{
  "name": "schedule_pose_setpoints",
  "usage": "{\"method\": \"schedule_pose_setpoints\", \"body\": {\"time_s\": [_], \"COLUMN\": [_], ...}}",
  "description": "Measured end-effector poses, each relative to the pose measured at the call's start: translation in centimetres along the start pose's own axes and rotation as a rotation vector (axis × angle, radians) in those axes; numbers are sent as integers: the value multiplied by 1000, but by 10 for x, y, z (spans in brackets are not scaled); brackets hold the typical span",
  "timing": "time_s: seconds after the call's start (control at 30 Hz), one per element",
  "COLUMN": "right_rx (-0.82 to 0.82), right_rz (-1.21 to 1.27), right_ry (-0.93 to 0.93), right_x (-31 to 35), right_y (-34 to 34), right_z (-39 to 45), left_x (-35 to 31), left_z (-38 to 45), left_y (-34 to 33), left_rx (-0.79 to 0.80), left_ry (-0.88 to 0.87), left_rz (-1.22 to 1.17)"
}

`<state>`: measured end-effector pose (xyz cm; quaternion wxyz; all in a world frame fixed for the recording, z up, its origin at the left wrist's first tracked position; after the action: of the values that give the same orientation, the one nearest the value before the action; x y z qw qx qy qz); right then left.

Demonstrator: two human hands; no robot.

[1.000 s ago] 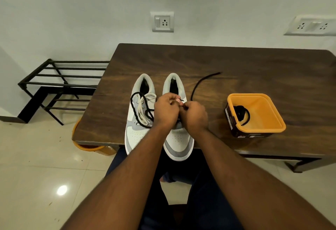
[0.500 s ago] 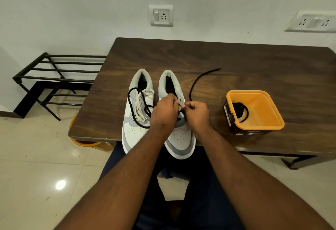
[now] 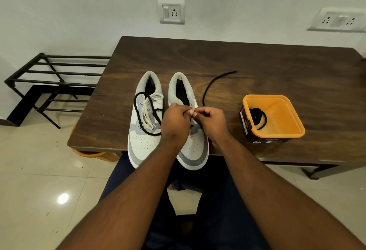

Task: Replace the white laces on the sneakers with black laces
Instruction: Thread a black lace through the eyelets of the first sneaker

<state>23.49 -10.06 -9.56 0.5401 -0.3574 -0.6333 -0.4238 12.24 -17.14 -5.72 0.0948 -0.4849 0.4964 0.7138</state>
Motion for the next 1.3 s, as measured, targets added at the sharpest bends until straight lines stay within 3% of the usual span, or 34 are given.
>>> {"method": "schedule_pose_setpoints", "body": {"time_s": [0.13, 0.27, 0.37, 0.47, 0.57, 0.63, 0.9, 1.0, 1.13, 1.3], "right_rx": [13, 134, 175, 32, -232, -316, 2, 120, 192, 404], "right_rz": [-68, -280, -475, -619, -559, -494, -310, -267, -546, -1208], "right_ry": [12, 9, 13, 51, 39, 50, -149, -107, 120, 439], "right_x": [2, 6, 26, 65, 114, 131, 43, 17, 23, 65], "right_y": [-2, -2, 13, 52, 92, 99, 23, -1, -7, -7], "right_z": [10, 23, 44, 81, 109, 116, 43, 17, 17, 31], "left_x": [-6, -13, -13, -11, -9, -10, -8, -8, -8, -4], "left_z": [3, 15, 19, 19, 21, 22, 23, 23, 23, 24], "left_y": [12, 6, 6, 8, 13, 16, 18, 17, 16, 15], "left_rx": [-40, 175, 220, 211, 201, 191, 178, 159, 146, 151], "left_ry": [-49, -97, -100, -110, -111, -95, -103, -111, -116, -107], "left_rz": [488, 679, 715, 598, 501, 451, 462, 482, 495, 471]}}
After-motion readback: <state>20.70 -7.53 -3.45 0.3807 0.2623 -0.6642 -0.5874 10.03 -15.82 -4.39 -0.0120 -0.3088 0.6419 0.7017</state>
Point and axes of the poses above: each hand's wrist, its own z-axis towards the middle knuckle, its own y-axis out of the back of the hand, x = y × z, the point moved 7 cm from there along z, towards the middle knuckle, and after that the axes turned 6 degrees about y, right-handed, at the moved point
